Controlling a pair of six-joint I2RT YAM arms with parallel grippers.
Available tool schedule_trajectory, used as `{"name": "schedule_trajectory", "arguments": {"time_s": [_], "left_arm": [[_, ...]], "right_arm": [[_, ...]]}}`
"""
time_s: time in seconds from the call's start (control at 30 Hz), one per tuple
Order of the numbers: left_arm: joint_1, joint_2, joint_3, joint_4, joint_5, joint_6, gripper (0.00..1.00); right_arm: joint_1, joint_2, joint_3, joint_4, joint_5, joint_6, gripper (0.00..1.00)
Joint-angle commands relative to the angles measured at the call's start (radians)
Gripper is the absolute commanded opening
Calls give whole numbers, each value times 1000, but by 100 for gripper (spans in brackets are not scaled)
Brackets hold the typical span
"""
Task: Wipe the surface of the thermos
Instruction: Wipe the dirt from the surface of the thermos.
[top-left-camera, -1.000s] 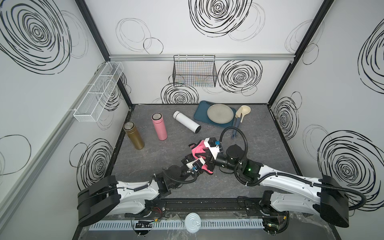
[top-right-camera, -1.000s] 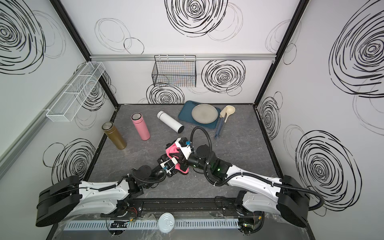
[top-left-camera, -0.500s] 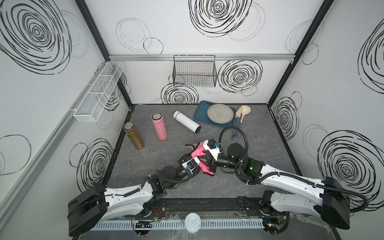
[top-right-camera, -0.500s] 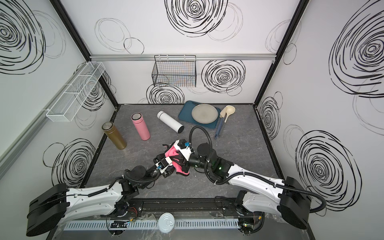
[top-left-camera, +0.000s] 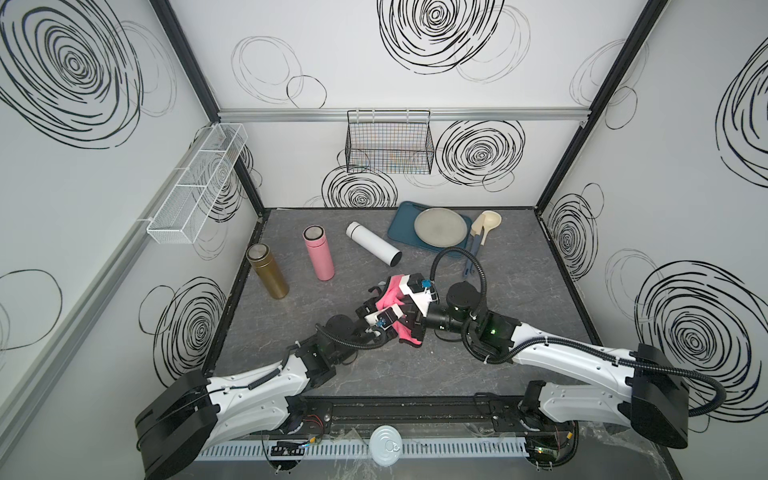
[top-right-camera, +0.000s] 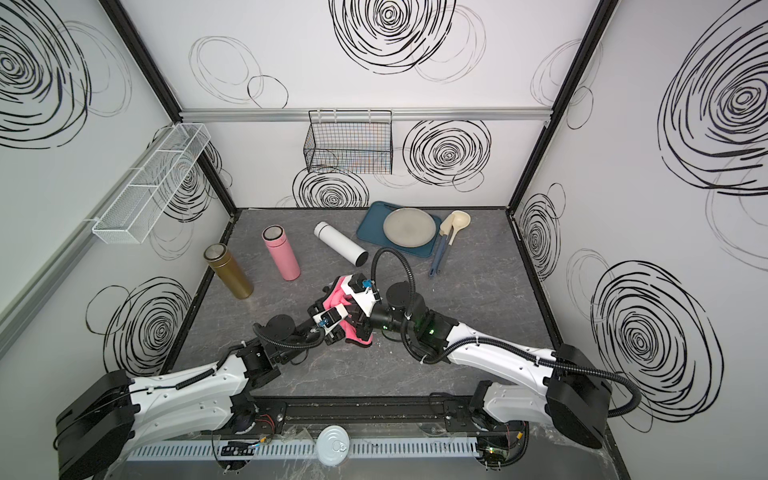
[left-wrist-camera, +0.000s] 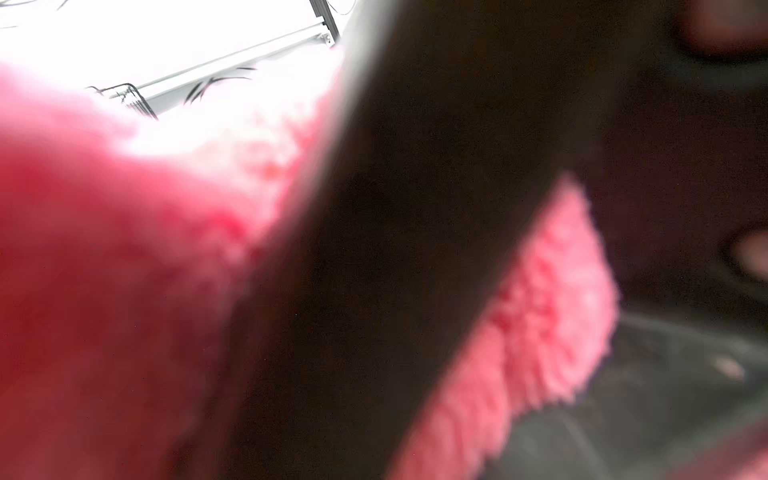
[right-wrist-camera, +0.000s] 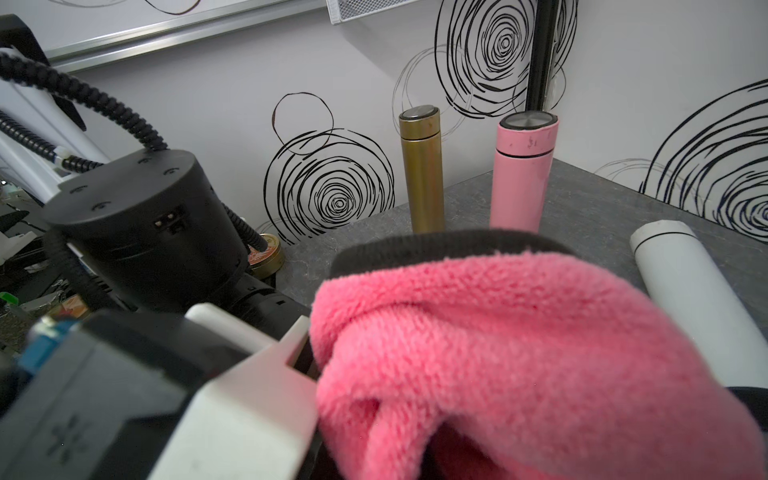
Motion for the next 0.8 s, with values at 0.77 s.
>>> {"name": "schedule_trajectory", "arguments": {"time_s": [0.77], "left_arm": [[15, -105, 74, 314, 88, -13, 0]], "right_arm": [[24, 145, 18, -118, -14, 6, 0]]}}
